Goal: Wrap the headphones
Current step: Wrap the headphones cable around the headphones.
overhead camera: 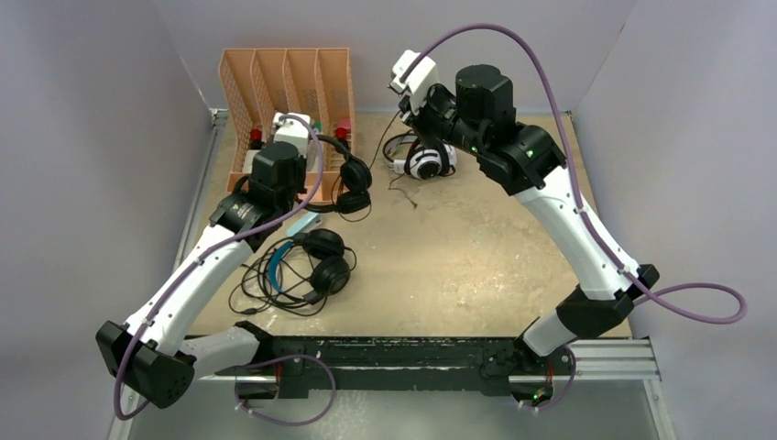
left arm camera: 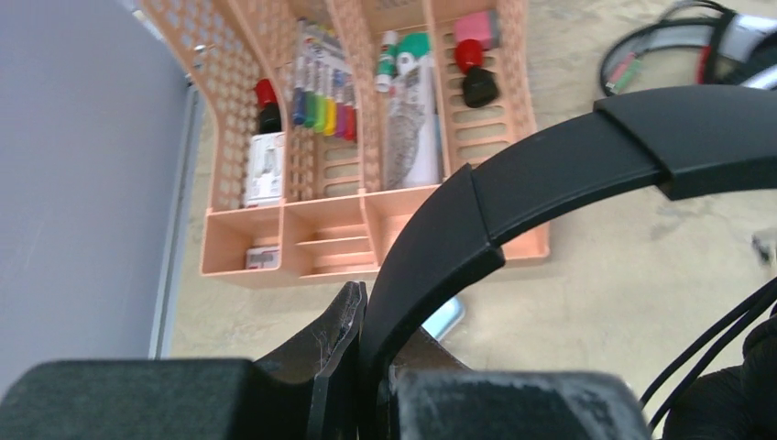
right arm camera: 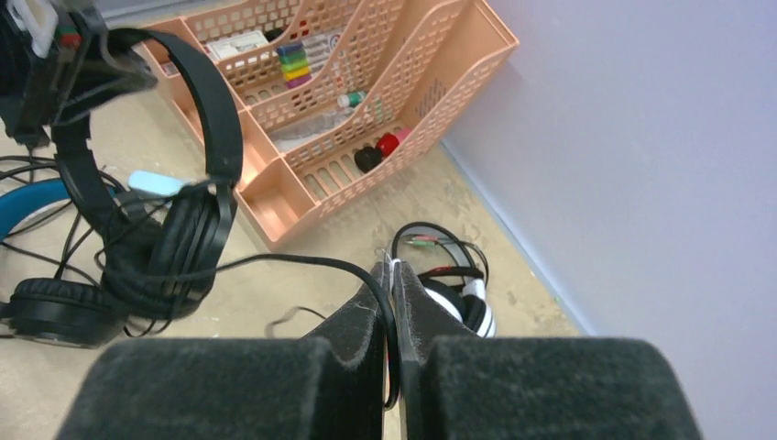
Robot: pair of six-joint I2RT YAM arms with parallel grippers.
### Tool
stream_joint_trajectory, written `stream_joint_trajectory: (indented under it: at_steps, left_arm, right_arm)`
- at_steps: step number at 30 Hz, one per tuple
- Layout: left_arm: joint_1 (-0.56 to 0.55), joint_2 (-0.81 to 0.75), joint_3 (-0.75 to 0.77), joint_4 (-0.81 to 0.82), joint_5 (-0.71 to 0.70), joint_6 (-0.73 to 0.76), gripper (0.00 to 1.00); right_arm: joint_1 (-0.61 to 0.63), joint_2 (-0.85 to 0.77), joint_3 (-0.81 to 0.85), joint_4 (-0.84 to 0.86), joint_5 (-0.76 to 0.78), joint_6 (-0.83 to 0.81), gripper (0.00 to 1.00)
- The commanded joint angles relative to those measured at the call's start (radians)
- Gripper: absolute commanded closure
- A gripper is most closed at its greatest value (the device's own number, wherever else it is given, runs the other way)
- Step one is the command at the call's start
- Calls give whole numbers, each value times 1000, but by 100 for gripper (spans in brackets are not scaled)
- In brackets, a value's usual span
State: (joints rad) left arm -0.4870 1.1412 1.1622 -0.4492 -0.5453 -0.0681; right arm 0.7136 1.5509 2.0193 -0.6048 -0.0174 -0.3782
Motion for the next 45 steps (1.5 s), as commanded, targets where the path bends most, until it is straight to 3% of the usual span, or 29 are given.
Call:
stream_joint_trajectory:
  at_steps: [1, 6, 17, 27, 36, 41, 45]
  left_arm:
    - [-19, -36, 30, 29, 212, 44, 100]
    - [-24, -90, 37, 38, 409, -13, 100]
    - [-24, -93, 172, 29, 601, -300, 100]
    - [-24, -52, 204, 291, 845, -665, 100]
    - [-24, 47, 397, 177, 702, -790, 100]
    - [-24, 97, 475, 145, 621, -806, 100]
    - [-24, 146, 588, 51, 436, -781, 100]
  right_arm:
    - [-23, -9, 21, 101, -77, -39, 94]
    - [-90, 35, 13, 144, -196, 1, 95]
    - [-137, 30, -358, 574, -370, 321, 86]
    - [-137, 82, -633, 1043, -458, 669, 86]
    - [-127, 134, -881, 1417, -535, 888, 86]
    - [-116, 154, -963, 1473, -525, 912, 88]
    - [-96, 142, -1082, 1522, -527, 914, 97]
